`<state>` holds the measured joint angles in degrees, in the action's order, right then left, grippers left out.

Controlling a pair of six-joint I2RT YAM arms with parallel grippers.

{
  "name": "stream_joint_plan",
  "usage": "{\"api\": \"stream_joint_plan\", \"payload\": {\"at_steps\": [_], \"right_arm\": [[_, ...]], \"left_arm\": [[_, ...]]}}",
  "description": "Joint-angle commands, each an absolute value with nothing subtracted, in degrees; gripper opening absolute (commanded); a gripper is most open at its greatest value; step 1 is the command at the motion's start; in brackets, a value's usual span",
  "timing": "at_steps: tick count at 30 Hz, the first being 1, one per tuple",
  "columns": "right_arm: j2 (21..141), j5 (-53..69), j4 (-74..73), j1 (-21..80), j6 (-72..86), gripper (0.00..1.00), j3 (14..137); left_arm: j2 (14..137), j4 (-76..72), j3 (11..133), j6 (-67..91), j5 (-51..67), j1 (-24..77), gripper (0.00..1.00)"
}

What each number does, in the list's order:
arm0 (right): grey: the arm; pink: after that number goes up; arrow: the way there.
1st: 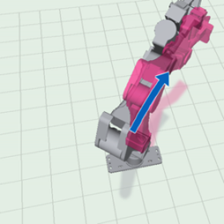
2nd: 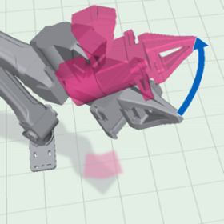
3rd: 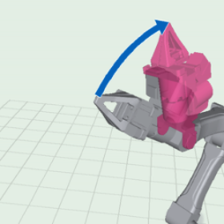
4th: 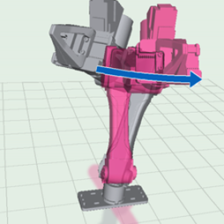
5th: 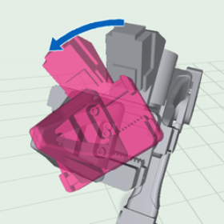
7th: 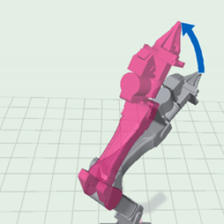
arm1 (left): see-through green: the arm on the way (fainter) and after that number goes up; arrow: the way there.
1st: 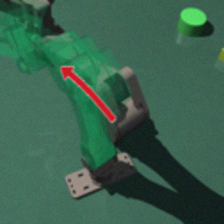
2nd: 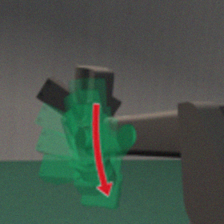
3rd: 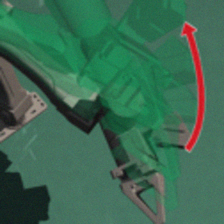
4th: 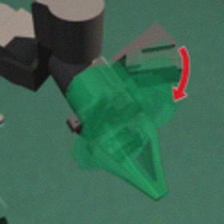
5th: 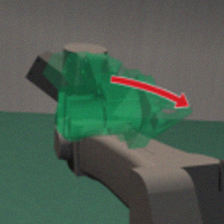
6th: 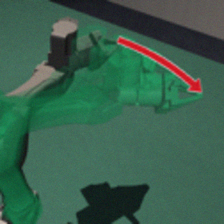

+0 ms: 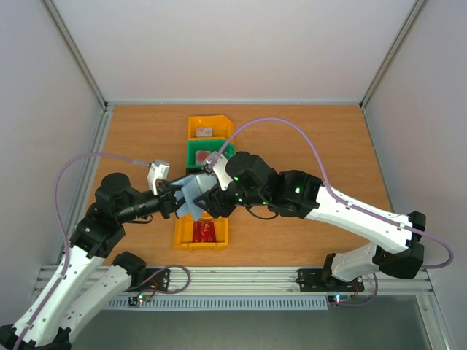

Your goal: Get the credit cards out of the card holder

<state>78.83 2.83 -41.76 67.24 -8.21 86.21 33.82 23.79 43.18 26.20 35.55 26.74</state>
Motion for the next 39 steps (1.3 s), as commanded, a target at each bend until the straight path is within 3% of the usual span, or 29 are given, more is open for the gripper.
{"api": "stream_joint_plan", "payload": {"at_steps": [1, 9, 16, 22, 26, 30, 32, 35, 39], "right_arm": [[79.4, 2.4, -39.1, 67.7, -8.1, 0.67, 86.8], [80.8, 6.8, -32.2, 67.7, -7.8, 0.74, 85.0], [81.7, 4.9, -32.5, 67.7, -7.7, 0.73, 85.0], [79.6, 4.0, -33.1, 67.6, -7.8, 0.64, 83.4], [78.0, 7.4, -32.4, 67.6, -8.7, 0.46, 82.3], [76.7, 8.5, -32.1, 67.4, -8.3, 0.39, 80.9], [76.0, 9.7, -31.5, 67.3, -8.1, 0.40, 80.1], [75.4, 12.0, -31.7, 67.1, -8.4, 0.52, 79.8], [72.9, 14.5, -30.9, 66.5, -9.5, 0.59, 77.8]], "left_arm": [[34.0, 19.7, 44.3, 26.5, 36.8, 27.1, 0.00], [34.0, 19.1, 44.0, 27.3, 37.5, 27.1, 0.00], [33.9, 19.0, 44.1, 27.4, 37.6, 27.2, 0.00], [33.4, 18.6, 43.9, 27.5, 38.1, 27.2, 0.00], [33.3, 18.4, 43.4, 27.6, 38.8, 27.2, 0.00], [32.9, 15.9, 42.7, 27.9, 42.2, 27.2, 0.00], [32.4, 13.8, 41.6, 28.1, 44.3, 27.2, 0.00], [31.6, 12.3, 40.8, 28.9, 45.5, 27.2, 0.00], [31.7, 14.6, 41.3, 28.3, 43.1, 27.2, 0.00]]}}
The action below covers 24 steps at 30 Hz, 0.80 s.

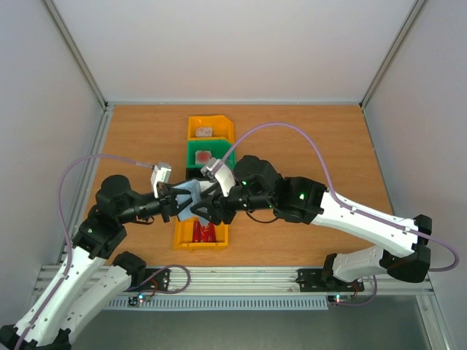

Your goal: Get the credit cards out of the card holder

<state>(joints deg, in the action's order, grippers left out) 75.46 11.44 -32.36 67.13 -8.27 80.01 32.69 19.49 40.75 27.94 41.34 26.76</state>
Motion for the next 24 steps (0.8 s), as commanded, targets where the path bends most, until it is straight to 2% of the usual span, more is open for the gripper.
{"api": "stream_joint_plan", "payload": {"at_steps": [1, 11, 24], "right_arm": [[72.0, 15.1, -30.1, 66.1, -9.4, 0.60, 76.8], [68.3, 17.7, -30.7, 64.6, -9.5, 0.63, 75.1], [65.6, 11.7, -33.3, 64.2, -9.7, 0.59, 74.6]], "left_arm": [[31.7, 14.5, 41.3, 27.9, 43.3, 27.2, 0.00], [31.0, 11.3, 41.1, 29.1, 46.1, 27.2, 0.00], [30.7, 10.1, 40.9, 28.6, 46.7, 27.2, 0.00]]}}
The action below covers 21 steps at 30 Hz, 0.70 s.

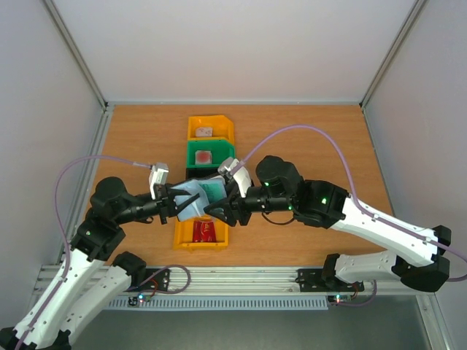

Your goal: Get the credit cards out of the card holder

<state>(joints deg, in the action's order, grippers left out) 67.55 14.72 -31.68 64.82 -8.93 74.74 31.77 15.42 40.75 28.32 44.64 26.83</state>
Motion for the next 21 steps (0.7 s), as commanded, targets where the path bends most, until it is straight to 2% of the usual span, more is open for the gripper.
{"api": "stream_joint_plan", "payload": {"at_steps": [1, 6, 10, 12, 17, 19, 21], "right_arm": [[65.2, 11.0, -34.1, 64.2, -9.9, 0.59, 74.9], [62.0, 7.7, -40.0, 64.2, -10.7, 0.67, 76.7], [59.3, 8.0, -43.1, 64.2, -11.1, 0.68, 78.0], [58.6, 10.1, -43.4, 64.3, -11.3, 0.65, 78.6], [61.5, 18.4, -40.9, 64.2, -10.6, 0.44, 80.9], [63.2, 22.4, -38.3, 64.2, -10.0, 0.42, 81.5], [64.9, 24.7, -36.7, 64.2, -9.5, 0.45, 82.4]], "left_arm": [[30.6, 10.2, 40.9, 28.6, 46.6, 27.2, 0.00], [30.1, 10.6, 40.8, 28.2, 46.0, 27.1, 0.00], [30.0, 10.6, 40.7, 28.3, 45.3, 27.2, 0.00], [30.1, 10.8, 40.8, 28.1, 45.2, 27.2, 0.00], [30.2, 10.9, 40.6, 27.9, 44.9, 27.2, 0.00], [30.2, 11.1, 40.7, 27.9, 44.8, 27.2, 0.00], [30.3, 11.3, 40.8, 27.7, 44.7, 27.2, 0.00]]}}
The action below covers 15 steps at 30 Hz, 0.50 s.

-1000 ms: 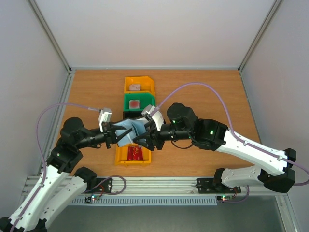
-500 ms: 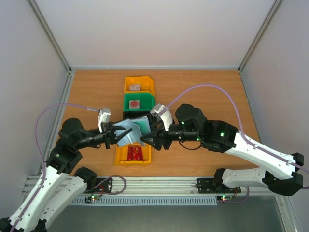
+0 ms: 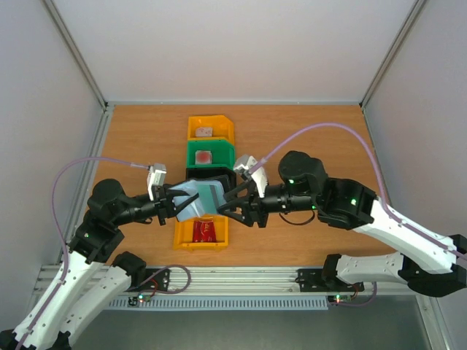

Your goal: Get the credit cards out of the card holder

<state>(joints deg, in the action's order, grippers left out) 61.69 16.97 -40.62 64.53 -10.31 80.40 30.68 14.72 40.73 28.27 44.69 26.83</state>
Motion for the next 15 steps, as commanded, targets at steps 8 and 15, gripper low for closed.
{"api": "stream_joint_plan", "payload": {"at_steps": [8, 15], "right_arm": [[66.6, 19.8, -37.2, 64.2, -6.9, 0.57, 83.0], [63.1, 15.6, -37.6, 64.2, -5.7, 0.60, 79.7]], "left_arm": [[30.0, 11.4, 40.6, 27.5, 44.9, 27.2, 0.00], [29.6, 11.6, 40.6, 27.1, 45.2, 27.2, 0.00]]}}
